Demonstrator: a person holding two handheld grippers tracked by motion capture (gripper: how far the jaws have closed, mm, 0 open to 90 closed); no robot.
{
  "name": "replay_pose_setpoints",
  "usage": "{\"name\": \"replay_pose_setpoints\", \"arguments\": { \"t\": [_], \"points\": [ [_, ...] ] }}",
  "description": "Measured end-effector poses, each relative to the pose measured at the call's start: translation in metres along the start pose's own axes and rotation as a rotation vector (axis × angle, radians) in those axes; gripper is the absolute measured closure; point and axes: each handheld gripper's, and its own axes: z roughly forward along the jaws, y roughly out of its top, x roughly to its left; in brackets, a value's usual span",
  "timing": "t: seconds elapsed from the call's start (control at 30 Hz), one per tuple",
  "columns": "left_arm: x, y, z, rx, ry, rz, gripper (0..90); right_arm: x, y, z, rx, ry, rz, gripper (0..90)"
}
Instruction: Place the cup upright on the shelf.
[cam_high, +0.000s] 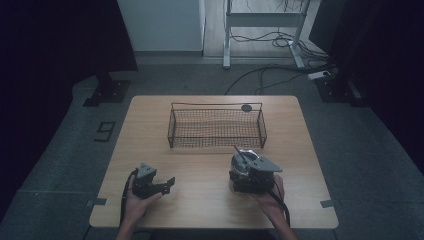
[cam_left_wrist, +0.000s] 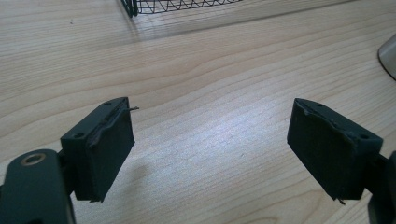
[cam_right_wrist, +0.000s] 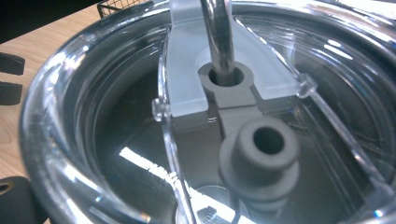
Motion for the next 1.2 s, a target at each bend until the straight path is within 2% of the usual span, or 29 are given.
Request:
{"name": "replay_pose_setpoints", "arguments": {
  "t": [0.7, 1.2],
  "points": [
    [0.001, 0.000, 0.000, -0.004, -0.001, 0.000, 14.9, -0.005, 0.000, -0.005, -0.002, -0.019, 0.010, 3.2],
    [0.002, -0.001, 0.000, -0.006, 0.001, -0.006, 14.9, -0.007, 0.008, -0.018, -0.042, -0.016, 0.015, 3.3]
  ]
}}
